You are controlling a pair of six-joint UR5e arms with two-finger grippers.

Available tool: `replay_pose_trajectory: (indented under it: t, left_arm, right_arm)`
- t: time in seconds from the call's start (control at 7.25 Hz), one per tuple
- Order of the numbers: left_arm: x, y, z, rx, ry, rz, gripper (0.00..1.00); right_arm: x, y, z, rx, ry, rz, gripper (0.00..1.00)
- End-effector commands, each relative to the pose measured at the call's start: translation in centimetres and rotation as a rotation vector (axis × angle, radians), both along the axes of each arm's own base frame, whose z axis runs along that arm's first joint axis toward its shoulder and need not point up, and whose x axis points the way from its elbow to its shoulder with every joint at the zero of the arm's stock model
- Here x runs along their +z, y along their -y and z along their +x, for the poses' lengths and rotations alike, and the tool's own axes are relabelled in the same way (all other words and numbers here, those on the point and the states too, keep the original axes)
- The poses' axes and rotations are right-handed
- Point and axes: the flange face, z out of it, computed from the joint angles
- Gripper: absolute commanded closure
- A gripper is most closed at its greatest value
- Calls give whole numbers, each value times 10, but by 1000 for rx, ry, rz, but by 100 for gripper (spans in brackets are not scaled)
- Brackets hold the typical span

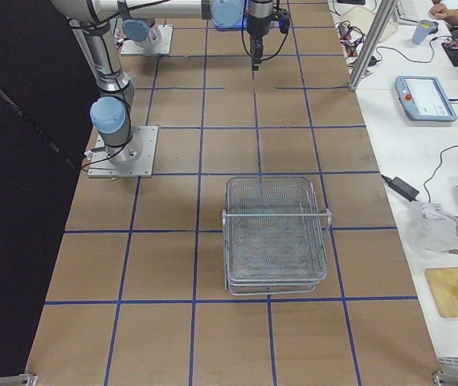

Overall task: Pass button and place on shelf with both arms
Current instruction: 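Move the left gripper down toward the red push button in the blue tray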

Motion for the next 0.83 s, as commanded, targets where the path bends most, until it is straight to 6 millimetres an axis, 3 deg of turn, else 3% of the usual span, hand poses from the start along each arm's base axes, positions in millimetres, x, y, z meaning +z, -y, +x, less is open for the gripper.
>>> replay_pose_trajectory:
  t: [0.0,0.28,0.41,0.55,0.69]
  left_arm:
    - [1,-3,1,2,0,12,0]
    - [8,-11,19,24,84,35,0]
    - [4,-14,38,50,151,68,0]
    - [-4,-8,77,104,143,84,0]
    - [-28,4,124,161,93,127,0]
  right_arm:
    - [2,-2,0,2,0,-1,0]
    - [3,-1,-1,5,0,-9,0]
    - [3,-1,-1,8,0,-9,0]
    - [3,-1,0,8,9,-9,0]
    - [3,-1,1,8,20,-9,0]
